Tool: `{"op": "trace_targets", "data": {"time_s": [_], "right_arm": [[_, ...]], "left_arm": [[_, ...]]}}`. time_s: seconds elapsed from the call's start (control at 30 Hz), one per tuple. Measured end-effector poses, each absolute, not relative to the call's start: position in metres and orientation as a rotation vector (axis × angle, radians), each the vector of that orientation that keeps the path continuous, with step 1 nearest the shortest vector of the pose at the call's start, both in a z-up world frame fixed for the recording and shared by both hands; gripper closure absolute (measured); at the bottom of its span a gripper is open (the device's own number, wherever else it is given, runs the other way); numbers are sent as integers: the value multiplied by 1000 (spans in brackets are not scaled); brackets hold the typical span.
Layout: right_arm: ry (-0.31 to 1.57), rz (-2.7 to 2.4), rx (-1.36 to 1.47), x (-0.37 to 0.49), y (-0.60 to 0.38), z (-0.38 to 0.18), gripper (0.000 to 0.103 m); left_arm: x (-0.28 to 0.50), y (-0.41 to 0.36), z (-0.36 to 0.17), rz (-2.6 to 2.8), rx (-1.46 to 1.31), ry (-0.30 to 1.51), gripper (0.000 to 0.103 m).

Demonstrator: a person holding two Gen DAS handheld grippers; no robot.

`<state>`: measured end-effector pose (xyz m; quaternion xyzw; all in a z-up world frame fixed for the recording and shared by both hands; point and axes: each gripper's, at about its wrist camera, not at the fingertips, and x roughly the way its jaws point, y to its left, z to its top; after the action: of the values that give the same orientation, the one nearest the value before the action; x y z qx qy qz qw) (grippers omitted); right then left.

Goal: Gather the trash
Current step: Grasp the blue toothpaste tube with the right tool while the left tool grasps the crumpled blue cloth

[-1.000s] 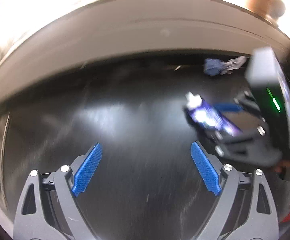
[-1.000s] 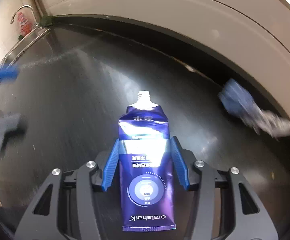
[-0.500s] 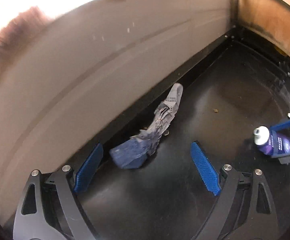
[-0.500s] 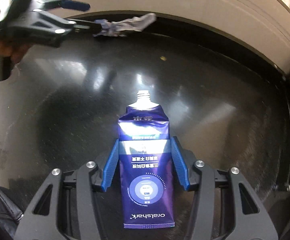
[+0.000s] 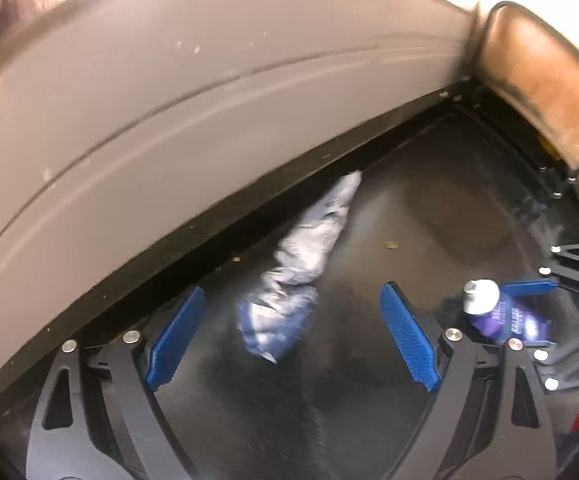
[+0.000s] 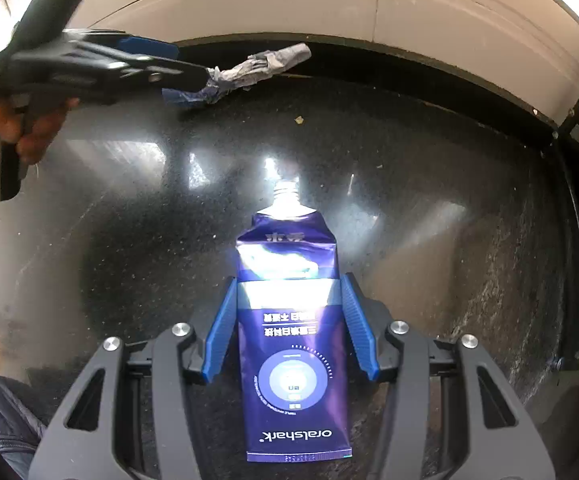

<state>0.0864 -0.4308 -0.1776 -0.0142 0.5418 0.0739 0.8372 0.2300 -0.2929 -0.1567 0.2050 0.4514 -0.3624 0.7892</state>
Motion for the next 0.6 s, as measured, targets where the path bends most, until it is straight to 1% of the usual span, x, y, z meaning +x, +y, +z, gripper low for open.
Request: {"op": "trace_targets", "data": {"time_s": [0.07,0.1,0.13,0.17,0.2,0.23,0.27,0.33,0.47,0.6], "right_arm": [[1146,160,-42,89,-430,-176,51],[1146,160,-45,89,-429,-178,51],[1145,159,-50,90,-427,-178,51],[1145,158,-52,89,-426,-179,51],[1146,156,-57,88,-424,-179,52],[1146,151,-62,85,-419,-178,52],[1146,142,-68,84,-417,-178,52],[1151,130,-63,81,-414,-177,52],[1143,109,-58,73,-407,-170,52],[1118,117,-56,60,-394,-153,52]], "left_arm": [[231,-297,-166,-784,491,978,17],[230,-302,-173,-797,519,976,23],[229,-305,-178,-801,541,979,26],[229,-308,-185,-796,559,996,34],[231,-306,-185,-801,533,978,46],[233,-305,-185,-785,518,975,53],[233,-305,-183,-770,515,975,75],[232,-302,-178,-730,501,1002,76],[207,-285,-156,-676,448,985,77],[166,-258,-134,-615,431,987,77]]}}
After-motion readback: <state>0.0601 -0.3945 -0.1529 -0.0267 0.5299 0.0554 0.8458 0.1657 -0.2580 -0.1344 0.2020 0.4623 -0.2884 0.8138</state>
